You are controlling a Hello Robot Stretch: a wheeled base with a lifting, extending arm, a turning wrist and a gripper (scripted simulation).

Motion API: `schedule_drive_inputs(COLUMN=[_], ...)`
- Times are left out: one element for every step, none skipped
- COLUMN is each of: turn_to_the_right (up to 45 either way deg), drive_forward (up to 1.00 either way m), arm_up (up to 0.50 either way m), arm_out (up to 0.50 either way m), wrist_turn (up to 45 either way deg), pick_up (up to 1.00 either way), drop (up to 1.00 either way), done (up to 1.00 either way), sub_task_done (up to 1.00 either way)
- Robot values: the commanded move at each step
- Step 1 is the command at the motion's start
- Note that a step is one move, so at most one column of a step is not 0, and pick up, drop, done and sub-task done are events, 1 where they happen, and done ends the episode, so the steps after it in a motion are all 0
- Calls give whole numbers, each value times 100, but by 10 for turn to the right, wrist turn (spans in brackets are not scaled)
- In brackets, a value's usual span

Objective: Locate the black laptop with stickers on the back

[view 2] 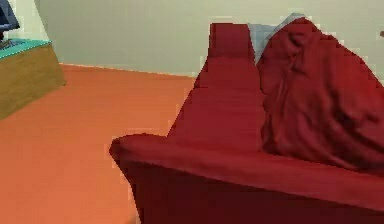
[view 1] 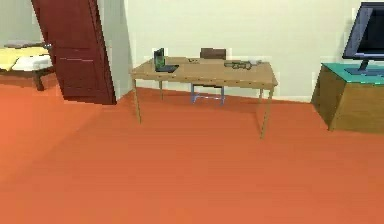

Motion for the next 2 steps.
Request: schedule_drive_inputs(turn_to_the_right=[0,0], drive_forward=[100,70], arm_up=[0,0], arm_out=[0,0], wrist_turn=[0,0], pick_up=[0,0], drop=[0,0], done=[0,0], sub_task_done=[0,0])
